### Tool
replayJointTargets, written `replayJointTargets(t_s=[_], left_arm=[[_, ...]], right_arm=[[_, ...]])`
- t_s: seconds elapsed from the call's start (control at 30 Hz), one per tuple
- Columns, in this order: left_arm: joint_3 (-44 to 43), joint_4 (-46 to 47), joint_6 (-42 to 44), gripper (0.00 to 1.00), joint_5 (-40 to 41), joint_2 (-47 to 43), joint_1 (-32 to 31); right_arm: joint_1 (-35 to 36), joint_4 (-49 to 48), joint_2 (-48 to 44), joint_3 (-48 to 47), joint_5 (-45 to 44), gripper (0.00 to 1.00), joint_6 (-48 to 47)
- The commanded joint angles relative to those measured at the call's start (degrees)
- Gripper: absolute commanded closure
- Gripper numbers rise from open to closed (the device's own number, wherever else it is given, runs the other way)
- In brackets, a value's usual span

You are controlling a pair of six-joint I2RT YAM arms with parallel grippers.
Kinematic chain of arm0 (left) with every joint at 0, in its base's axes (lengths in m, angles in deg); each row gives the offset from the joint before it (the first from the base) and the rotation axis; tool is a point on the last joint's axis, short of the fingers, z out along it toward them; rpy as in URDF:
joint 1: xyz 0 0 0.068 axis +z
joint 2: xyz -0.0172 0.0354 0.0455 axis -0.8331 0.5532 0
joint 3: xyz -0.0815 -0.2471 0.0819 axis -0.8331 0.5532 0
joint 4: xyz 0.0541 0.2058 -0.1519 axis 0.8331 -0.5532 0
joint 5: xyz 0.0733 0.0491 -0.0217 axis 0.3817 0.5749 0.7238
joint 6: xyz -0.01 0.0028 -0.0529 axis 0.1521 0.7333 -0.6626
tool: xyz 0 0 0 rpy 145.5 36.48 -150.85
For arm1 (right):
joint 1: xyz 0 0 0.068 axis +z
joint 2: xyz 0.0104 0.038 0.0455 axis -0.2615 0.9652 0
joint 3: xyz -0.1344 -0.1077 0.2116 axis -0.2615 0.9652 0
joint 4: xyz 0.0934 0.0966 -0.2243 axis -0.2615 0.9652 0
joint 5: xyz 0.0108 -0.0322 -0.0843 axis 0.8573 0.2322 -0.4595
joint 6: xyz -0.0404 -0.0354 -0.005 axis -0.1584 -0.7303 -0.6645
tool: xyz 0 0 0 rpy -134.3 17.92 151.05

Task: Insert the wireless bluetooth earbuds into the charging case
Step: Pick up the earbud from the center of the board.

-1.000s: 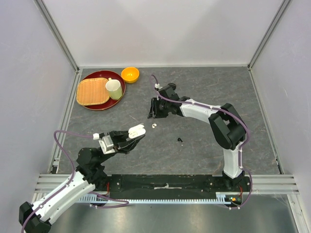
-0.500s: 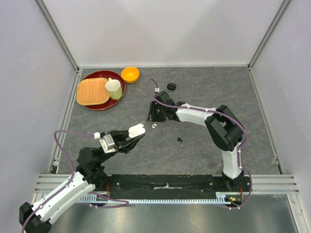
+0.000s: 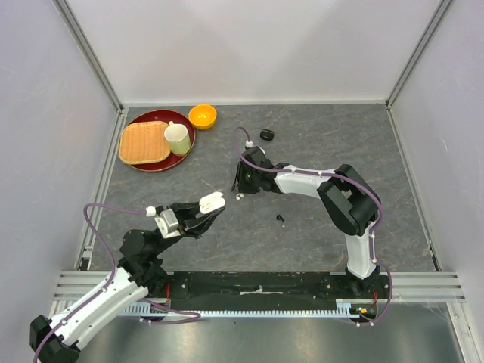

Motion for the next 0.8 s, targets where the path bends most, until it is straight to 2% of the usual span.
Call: replayJointTargets(t_s=[0.0, 0.5, 0.77], left_arm=[[0.3, 1.0, 2.2, 0.98, 1.5, -0.4, -0.1], [0.3, 1.1, 2.1, 0.98, 2.0, 0.1, -0.2], [0.3, 1.1, 2.4, 0.98, 2.1, -0.1, -0.2]], right_arm=[[0.5, -1.2, -2.1, 1.2, -0.3, 0.6, 0.4], [3.4, 2.1, -2.0, -4.5, 1.7, 0.6, -7.8], [3.8, 2.2, -3.2, -2.4, -5.1, 0.61, -3.0]])
